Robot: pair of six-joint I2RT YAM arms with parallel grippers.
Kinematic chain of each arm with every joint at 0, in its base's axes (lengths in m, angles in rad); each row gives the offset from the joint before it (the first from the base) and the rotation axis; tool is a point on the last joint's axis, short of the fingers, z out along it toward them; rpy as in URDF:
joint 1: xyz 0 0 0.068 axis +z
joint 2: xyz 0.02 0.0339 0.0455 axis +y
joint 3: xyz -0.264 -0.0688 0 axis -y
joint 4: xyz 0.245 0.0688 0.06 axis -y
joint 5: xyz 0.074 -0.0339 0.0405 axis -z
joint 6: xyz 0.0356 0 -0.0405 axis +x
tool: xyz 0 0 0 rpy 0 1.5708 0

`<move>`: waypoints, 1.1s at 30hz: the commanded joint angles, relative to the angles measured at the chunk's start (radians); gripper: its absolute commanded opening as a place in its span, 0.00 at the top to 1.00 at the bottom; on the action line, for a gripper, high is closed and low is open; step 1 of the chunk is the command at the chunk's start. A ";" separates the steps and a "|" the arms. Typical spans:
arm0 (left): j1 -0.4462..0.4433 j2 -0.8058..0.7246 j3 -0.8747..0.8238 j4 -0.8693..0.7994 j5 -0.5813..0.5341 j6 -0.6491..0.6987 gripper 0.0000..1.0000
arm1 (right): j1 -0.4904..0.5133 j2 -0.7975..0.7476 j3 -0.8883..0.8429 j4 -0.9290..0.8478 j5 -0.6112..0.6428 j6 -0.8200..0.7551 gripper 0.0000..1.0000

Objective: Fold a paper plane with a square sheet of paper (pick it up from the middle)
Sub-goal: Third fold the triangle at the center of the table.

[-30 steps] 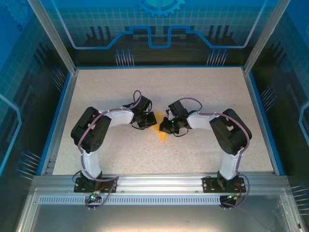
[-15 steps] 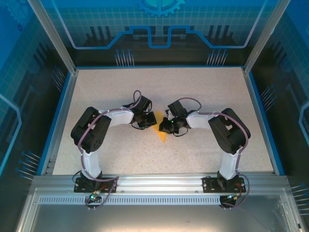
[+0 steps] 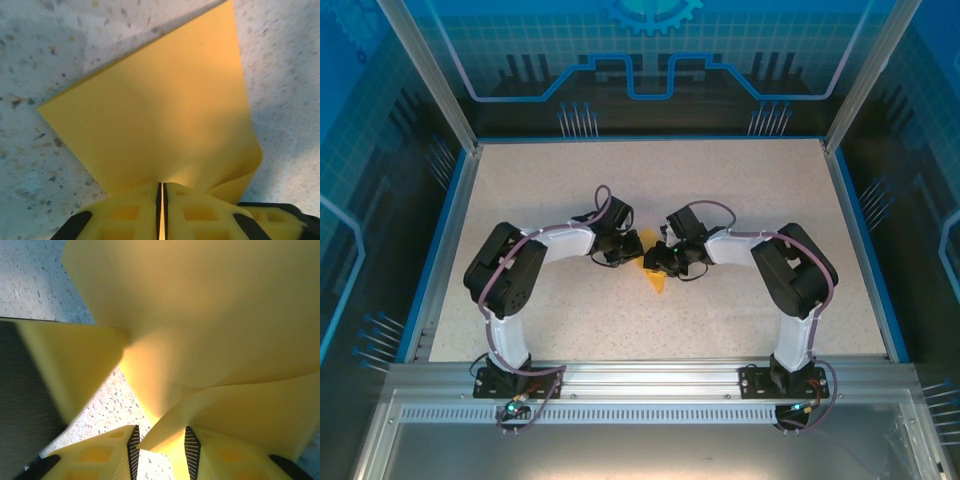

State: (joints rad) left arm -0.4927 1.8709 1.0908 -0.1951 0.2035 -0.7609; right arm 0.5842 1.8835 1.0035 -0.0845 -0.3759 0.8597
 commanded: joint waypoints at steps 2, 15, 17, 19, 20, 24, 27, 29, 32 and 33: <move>0.046 -0.103 -0.008 -0.023 -0.006 -0.005 0.84 | 0.009 0.030 -0.018 -0.054 0.046 -0.014 0.64; 0.055 -0.114 -0.098 0.080 0.113 -0.032 0.82 | -0.004 0.014 -0.054 -0.027 0.045 -0.008 0.60; 0.056 -0.109 -0.110 0.101 0.140 -0.035 0.82 | -0.007 0.014 -0.061 -0.028 0.046 -0.008 0.65; 0.054 -0.103 -0.119 0.118 0.161 -0.040 0.83 | -0.010 0.015 -0.062 -0.030 0.051 -0.006 0.73; 0.053 -0.101 -0.124 0.123 0.170 -0.040 0.83 | -0.010 0.015 -0.063 -0.031 0.053 -0.007 0.77; 0.039 -0.085 -0.128 0.125 0.183 -0.034 0.84 | -0.013 0.019 -0.064 -0.042 0.055 -0.011 0.89; 0.024 -0.069 -0.123 0.108 0.185 -0.018 0.84 | -0.015 0.022 -0.063 -0.050 0.057 -0.015 0.92; 0.016 -0.060 -0.121 0.104 0.193 -0.014 0.85 | -0.017 0.023 -0.063 -0.055 0.060 -0.016 0.92; 0.001 -0.044 -0.111 0.092 0.201 -0.008 0.88 | -0.019 0.023 -0.064 -0.061 0.062 -0.020 0.92; -0.007 -0.039 -0.107 0.084 0.200 -0.003 0.89 | -0.018 0.023 -0.062 -0.062 0.063 -0.020 0.93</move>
State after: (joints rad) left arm -0.4828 1.8088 0.9787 -0.0883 0.3691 -0.7837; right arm 0.5755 1.8778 0.9676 -0.0574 -0.3637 0.8562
